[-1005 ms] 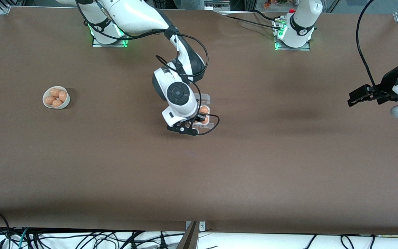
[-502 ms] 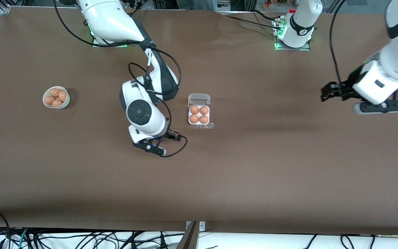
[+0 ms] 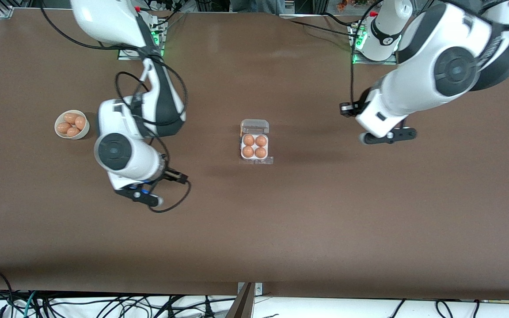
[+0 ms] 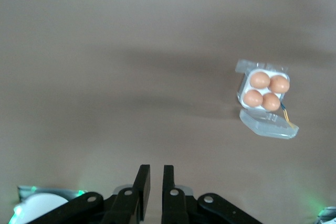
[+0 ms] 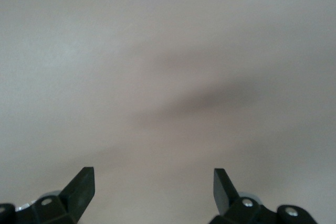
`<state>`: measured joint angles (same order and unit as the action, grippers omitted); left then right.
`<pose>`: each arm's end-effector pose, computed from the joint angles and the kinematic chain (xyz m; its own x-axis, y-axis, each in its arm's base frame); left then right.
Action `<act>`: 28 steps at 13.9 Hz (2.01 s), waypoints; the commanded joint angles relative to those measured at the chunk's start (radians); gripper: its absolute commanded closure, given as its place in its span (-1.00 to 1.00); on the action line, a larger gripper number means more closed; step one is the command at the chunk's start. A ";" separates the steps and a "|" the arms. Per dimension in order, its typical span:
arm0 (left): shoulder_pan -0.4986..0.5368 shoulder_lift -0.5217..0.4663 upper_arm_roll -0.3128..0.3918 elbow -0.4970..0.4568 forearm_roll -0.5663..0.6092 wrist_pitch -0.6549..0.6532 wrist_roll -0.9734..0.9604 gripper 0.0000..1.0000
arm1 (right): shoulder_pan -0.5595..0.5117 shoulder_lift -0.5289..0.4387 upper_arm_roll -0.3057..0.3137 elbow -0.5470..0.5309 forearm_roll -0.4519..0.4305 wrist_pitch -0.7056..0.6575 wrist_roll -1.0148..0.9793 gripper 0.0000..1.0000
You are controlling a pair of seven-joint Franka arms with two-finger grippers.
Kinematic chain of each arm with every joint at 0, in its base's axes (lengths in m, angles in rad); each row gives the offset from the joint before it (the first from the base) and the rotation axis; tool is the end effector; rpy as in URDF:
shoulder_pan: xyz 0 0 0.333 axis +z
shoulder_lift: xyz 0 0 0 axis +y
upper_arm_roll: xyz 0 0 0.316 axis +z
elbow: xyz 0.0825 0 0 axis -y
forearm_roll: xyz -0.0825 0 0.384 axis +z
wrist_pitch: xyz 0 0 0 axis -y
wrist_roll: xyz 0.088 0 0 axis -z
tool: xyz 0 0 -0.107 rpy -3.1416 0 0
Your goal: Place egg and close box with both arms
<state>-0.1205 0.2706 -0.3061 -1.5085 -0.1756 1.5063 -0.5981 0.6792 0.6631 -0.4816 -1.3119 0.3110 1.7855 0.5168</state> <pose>0.5564 -0.2527 0.5001 0.9225 0.1592 -0.3517 0.1930 -0.9792 0.0630 0.6711 0.2392 0.3698 0.9393 -0.3270 -0.1036 -0.3230 -0.9449 0.0538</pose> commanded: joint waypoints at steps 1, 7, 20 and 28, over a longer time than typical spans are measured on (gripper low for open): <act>-0.037 0.064 -0.048 0.016 -0.019 -0.020 -0.113 0.92 | -0.099 -0.178 0.040 -0.131 -0.019 -0.012 -0.137 -1.00; -0.168 0.218 -0.048 0.027 -0.125 -0.009 -0.213 0.95 | -0.369 -0.477 0.210 -0.302 -0.210 -0.061 -0.350 -1.00; -0.337 0.424 -0.045 0.028 -0.114 0.199 -0.312 0.95 | -0.658 -0.706 0.503 -0.374 -0.354 -0.130 -0.342 -1.00; -0.357 0.430 -0.004 0.074 -0.050 0.417 -0.336 0.96 | -0.665 -0.691 0.511 -0.369 -0.335 -0.031 -0.340 -1.00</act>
<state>-0.4638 0.6863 -0.3413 -1.5006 -0.2682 1.9034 -0.9194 0.0362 -0.0170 0.0139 -1.6678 -0.0269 1.7413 0.1737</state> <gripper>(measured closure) 0.978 0.000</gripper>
